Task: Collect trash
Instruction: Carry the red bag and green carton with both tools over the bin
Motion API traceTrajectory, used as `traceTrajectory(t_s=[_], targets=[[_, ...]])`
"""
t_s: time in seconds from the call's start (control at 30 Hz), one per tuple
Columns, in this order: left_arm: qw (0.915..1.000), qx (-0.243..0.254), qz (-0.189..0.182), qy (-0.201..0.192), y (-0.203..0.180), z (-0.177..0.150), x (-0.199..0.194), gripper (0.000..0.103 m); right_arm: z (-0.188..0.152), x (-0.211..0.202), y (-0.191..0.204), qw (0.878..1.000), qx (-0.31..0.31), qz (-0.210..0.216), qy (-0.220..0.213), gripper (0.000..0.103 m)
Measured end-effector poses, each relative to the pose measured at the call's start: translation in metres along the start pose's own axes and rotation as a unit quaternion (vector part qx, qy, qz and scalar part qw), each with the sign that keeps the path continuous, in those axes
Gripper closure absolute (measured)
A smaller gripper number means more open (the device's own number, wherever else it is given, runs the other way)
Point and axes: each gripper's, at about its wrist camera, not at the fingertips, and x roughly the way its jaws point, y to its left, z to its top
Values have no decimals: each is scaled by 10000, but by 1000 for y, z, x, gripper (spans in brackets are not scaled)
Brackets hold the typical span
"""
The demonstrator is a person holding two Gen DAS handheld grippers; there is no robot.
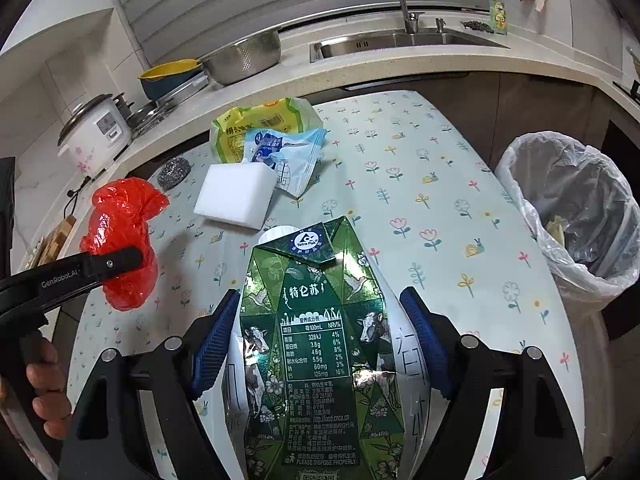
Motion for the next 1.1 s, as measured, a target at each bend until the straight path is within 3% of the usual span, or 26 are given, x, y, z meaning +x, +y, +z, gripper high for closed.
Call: traceTrajectory(t_s=[0.57,1.1], targets=[[9943,971,-423,-80,-106,-40,-35,70,-6,-79,-73,9956,570,-163,-730,26],[9810,1816,-664,163,-211,-57,-9,70,-2,-96,-156,9877,1168,-388,-968,26]])
